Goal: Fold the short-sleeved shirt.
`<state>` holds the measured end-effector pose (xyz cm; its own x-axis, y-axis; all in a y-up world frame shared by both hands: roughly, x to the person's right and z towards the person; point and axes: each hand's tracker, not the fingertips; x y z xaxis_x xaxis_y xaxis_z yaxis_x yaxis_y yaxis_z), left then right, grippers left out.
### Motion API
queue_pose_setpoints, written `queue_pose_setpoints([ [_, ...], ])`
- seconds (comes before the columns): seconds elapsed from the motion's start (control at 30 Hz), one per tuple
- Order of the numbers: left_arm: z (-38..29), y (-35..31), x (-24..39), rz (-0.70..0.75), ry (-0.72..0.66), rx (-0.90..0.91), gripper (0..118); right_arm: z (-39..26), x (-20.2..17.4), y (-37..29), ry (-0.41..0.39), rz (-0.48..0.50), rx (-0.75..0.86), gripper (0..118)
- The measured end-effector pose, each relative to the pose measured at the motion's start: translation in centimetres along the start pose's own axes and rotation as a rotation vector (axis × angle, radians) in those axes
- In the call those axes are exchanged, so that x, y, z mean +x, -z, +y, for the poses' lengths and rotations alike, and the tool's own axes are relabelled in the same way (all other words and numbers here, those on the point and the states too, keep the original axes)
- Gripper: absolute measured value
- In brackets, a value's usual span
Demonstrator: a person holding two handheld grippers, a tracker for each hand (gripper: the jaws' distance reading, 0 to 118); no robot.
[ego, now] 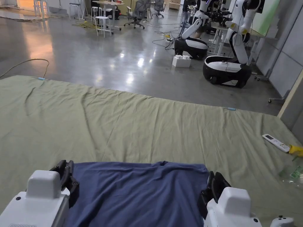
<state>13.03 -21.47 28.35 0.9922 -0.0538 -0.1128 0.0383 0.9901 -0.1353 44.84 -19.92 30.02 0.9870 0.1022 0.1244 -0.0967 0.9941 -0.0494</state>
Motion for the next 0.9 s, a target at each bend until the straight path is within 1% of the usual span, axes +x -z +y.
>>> queue_pose_setpoints([
  [0.03,0.0,-0.3,0.0,-0.006,-0.011,-0.005,5,-0.2,-0.2,0.0,0.012,-0.002,-0.021,3],
  [0.07,-0.1,-0.5,-0.2,-0.021,-0.025,-0.005,5,-0.4,-0.4,0.0,0.018,-0.013,-0.028,3],
  [0.1,-0.3,-0.4,-0.5,-0.04,-0.044,-0.007,3,-0.4,-0.6,-0.1,-0.008,-0.022,0.002,3],
  [0.13,-0.5,-0.4,-0.6,-0.046,-0.046,-0.018,2,-0.6,-0.6,0.0,0.001,-0.022,-0.014,3],
  [0.23,-1.3,0.4,-1.1,-0.062,-0.037,-0.073,2,-1.3,-0.7,0.5,0.007,-0.022,-0.04,2],
  [0.43,-3.9,3.8,-4.7,-0.029,-0.118,-0.245,2,-2.6,-0.4,1.7,0.017,-0.022,-0.094,2],
  [0.5,-4.7,6.4,-6.3,-0.056,-0.148,-0.332,2,-2.9,-0.3,2.3,0.008,-0.017,-0.117,2],
  [0.53,-5.2,7.7,-7.1,-0.029,-0.165,-0.354,2,-3.1,-0.2,2.6,0.007,-0.015,-0.128,2],
  [0.67,-6.3,13.5,-9.9,-0.04,-0.176,-0.47,2,-4.1,0.2,4.0,-0.003,-0.013,-0.181,2],
  [0.73,-6.6,16.5,-11.5,-0.031,-0.196,-0.497,2,-4.6,0.4,4.7,-0.012,-0.011,-0.203,2],
  [0.8,-6.5,19.5,-11.9,-0.028,-0.198,-0.563,2,-5.1,0.5,5.4,-0.022,-0.01,-0.225,2],
  [0.83,-6.5,20.9,-12.4,-0.029,-0.197,-0.556,2,-5.4,0.6,5.8,-0.027,-0.005,-0.24,2],
  [0.9,-6.3,23.8,-12.5,-0.039,-0.193,-0.612,3,-6.1,0.5,6.4,-0.032,0.002,-0.267,2],
])
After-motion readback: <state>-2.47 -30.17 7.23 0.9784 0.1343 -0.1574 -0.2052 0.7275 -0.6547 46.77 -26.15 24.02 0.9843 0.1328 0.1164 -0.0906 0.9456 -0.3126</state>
